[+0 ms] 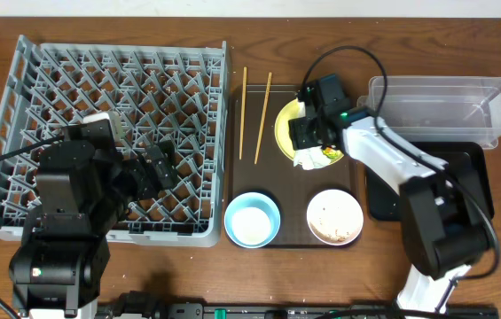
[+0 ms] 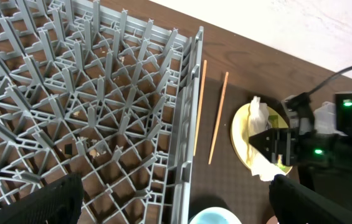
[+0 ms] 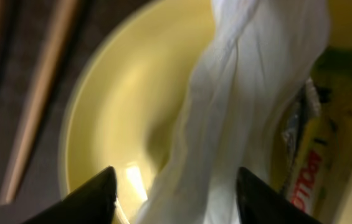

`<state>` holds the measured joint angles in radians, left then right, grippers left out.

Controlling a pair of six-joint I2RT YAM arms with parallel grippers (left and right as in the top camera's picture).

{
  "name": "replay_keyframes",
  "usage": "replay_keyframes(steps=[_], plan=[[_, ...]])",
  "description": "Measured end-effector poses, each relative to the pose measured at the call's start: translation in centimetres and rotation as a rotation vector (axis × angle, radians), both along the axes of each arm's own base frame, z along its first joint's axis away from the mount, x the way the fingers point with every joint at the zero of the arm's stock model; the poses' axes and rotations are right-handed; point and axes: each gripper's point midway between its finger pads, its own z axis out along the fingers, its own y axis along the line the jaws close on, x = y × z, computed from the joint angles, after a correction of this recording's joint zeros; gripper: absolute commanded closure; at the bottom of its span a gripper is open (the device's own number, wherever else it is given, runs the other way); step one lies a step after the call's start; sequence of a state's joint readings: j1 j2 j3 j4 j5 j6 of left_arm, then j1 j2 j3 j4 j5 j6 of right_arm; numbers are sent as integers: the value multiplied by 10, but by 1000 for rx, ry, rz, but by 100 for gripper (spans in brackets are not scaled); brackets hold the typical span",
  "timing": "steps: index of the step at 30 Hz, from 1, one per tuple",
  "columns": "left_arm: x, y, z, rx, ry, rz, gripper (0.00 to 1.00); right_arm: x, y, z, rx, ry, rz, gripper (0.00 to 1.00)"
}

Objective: Sort waste into correct bins and load items into the dishwasher
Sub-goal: 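Grasp the white napkin with the right gripper, drop it in the clear bin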

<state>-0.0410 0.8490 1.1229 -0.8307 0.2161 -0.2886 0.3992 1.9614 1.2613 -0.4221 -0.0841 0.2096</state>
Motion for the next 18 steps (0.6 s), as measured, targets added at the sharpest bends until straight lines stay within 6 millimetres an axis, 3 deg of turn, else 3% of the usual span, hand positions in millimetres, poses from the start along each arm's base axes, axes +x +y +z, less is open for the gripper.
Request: replay_keyframes(steps=[4, 10, 14, 18], plan=[[0, 0, 0, 0, 0, 0, 3, 0, -9, -18, -43, 28, -62, 98], [0, 0, 0, 0, 0, 0, 3, -9, -9, -9, -20, 68, -84, 99], [0, 0, 0, 0, 0, 0, 3, -8, -3, 37, 76, 15, -103, 99], [0, 0, 0, -2, 0, -2, 3, -2, -19, 118, 200, -116, -194, 99]])
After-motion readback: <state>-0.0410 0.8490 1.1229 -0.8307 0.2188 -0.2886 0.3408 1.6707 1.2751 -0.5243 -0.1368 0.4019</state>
